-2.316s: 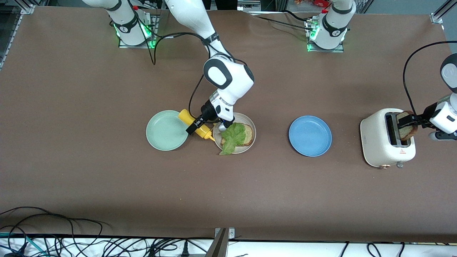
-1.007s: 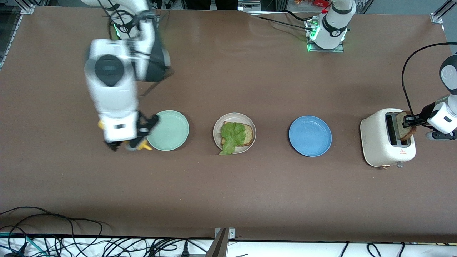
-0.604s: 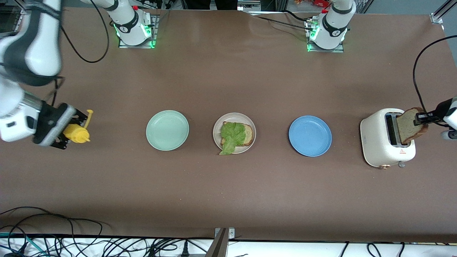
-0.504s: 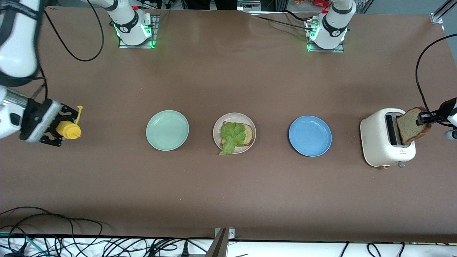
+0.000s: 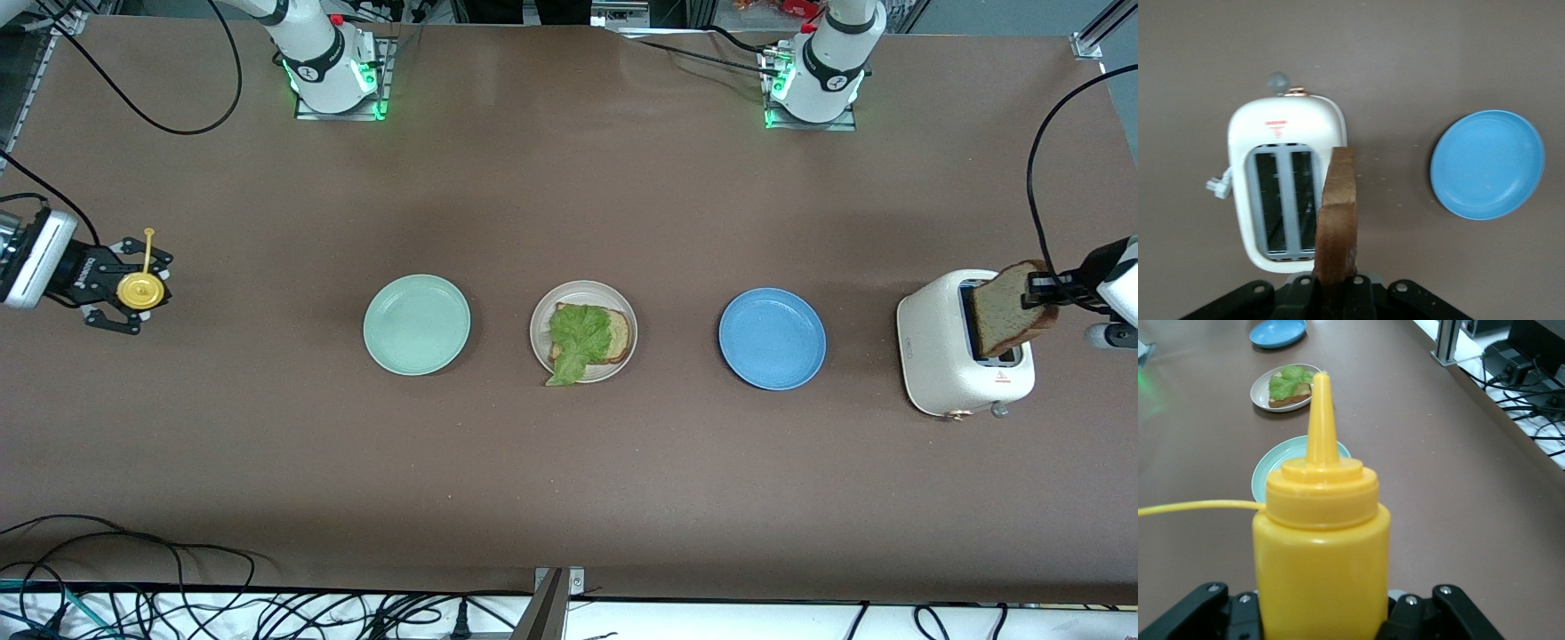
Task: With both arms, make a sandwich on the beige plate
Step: 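Return the mustard bottle while the left gripper lifts the toaster bread, then carry the bread slice over the beige plate with the left gripper, then lower the bread onto the lettuce while the right gripper releases the mustard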
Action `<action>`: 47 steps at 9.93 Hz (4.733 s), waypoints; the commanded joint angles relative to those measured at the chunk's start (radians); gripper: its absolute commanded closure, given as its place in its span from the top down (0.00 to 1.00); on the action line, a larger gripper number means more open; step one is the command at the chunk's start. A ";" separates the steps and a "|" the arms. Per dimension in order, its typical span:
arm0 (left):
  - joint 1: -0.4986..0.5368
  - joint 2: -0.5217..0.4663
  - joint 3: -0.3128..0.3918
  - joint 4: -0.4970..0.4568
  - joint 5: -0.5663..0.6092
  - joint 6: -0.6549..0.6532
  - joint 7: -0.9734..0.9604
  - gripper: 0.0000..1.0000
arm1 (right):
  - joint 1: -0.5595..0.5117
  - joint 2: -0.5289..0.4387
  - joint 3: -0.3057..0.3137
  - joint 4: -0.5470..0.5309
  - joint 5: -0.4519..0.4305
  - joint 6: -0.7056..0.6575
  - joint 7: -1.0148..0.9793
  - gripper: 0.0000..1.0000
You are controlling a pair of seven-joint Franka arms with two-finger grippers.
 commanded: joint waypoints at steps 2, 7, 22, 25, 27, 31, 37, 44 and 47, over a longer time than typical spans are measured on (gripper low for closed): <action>-0.045 0.066 0.004 0.042 -0.299 -0.086 0.001 0.00 | -0.070 0.037 0.023 -0.172 0.163 -0.031 -0.243 0.00; -0.158 0.204 -0.001 0.044 -0.616 -0.107 0.130 0.00 | -0.161 0.383 0.087 -0.144 0.498 -0.387 -0.458 0.00; -0.304 0.526 -0.002 0.013 -1.336 0.030 0.426 0.00 | -0.458 0.458 0.356 -0.019 0.479 -0.387 -0.458 1.00; -0.394 0.524 -0.002 -0.021 -1.389 0.202 0.431 0.00 | -0.504 0.467 0.354 0.015 0.405 -0.387 -0.414 1.00; -0.424 0.514 -0.002 -0.048 -1.417 0.258 0.431 0.00 | -0.521 0.467 0.350 0.018 0.335 -0.377 -0.339 1.00; -0.505 0.477 -0.005 -0.119 -1.524 0.408 0.432 0.00 | -0.576 0.467 0.348 0.038 0.239 -0.364 -0.280 1.00; -0.513 0.463 -0.007 -0.179 -1.528 0.408 0.507 0.00 | -0.519 0.370 0.172 0.113 0.077 -0.435 -0.068 1.00; -0.511 0.463 -0.001 -0.185 -1.514 0.408 0.542 1.00 | -0.377 0.295 -0.029 0.394 -0.014 -0.539 0.259 1.00; -0.494 0.455 0.005 -0.182 -1.479 0.408 0.543 1.00 | -0.379 0.302 -0.026 0.442 -0.006 -0.537 0.301 1.00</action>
